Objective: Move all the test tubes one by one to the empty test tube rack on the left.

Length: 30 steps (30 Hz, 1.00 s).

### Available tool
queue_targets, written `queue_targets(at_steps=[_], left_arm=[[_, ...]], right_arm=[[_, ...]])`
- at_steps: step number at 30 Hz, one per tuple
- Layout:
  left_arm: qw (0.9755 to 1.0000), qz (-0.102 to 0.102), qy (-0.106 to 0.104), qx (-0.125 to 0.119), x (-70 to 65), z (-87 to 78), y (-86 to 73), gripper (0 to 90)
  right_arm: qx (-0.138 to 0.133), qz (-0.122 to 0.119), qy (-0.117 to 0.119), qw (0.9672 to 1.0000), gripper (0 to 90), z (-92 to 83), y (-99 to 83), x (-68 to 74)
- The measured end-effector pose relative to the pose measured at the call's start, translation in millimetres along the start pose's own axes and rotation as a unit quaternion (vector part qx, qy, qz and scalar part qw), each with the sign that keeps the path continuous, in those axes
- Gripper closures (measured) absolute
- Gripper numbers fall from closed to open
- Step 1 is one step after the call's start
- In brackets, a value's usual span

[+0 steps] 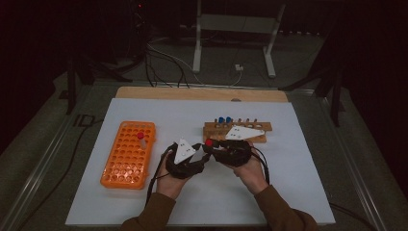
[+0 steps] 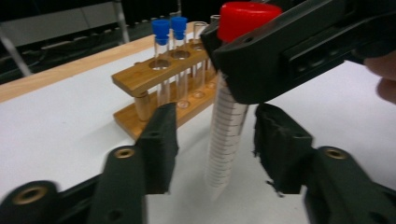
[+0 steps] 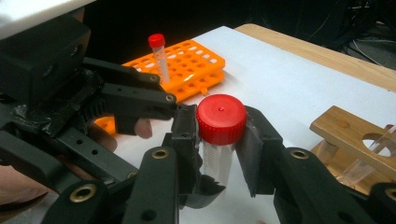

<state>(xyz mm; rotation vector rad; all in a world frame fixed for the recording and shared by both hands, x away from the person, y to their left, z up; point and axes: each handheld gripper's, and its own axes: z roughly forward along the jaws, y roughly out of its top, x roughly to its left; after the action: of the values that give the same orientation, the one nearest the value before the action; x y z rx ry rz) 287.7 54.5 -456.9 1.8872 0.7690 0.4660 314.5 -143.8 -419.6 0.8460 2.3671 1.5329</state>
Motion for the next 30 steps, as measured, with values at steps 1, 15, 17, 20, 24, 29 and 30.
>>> queue_targets(at_steps=[1, 15, 17, 20, 24, 29, 30], left_arm=[[1.0000, 0.000, -0.002, -0.001, -0.1, 0.1, 0.0, 56.2], [0.9999, 0.003, -0.012, -0.003, 0.8, -1.4, 0.3, 74.3], [1.0000, -0.002, -0.007, -0.001, 3.1, -1.2, 0.1, 74.4], [1.0000, -0.006, 0.002, 0.004, 7.3, -2.1, -0.1, 74.5], [0.9999, -0.014, 0.010, 0.004, 11.9, -4.8, 0.0, 74.5], [0.9997, -0.019, 0.016, -0.001, 16.0, -8.7, 0.3, 74.5], [0.9997, -0.020, 0.017, -0.001, 16.7, -9.4, 0.4, 74.5]], right_arm=[[0.000, 0.000, 0.001, 1.0000, 70.1, 0.5, -0.1, 0.4], [-0.001, -0.001, 0.003, 1.0000, 59.3, 1.0, -1.2, 0.0], [-0.002, 0.003, 0.004, 1.0000, 51.7, -0.5, -1.7, -2.4], [-0.010, 0.014, 0.002, 0.9998, 38.4, -4.6, -2.2, -7.5], [-0.022, 0.019, -0.020, 0.9994, 20.1, -11.0, -2.9, -13.2], [-0.023, 0.018, -0.045, 0.9986, 9.7, -19.2, -6.8, -19.8], [-0.022, 0.018, -0.049, 0.9984, 7.8, -20.7, -7.9, -21.0]])
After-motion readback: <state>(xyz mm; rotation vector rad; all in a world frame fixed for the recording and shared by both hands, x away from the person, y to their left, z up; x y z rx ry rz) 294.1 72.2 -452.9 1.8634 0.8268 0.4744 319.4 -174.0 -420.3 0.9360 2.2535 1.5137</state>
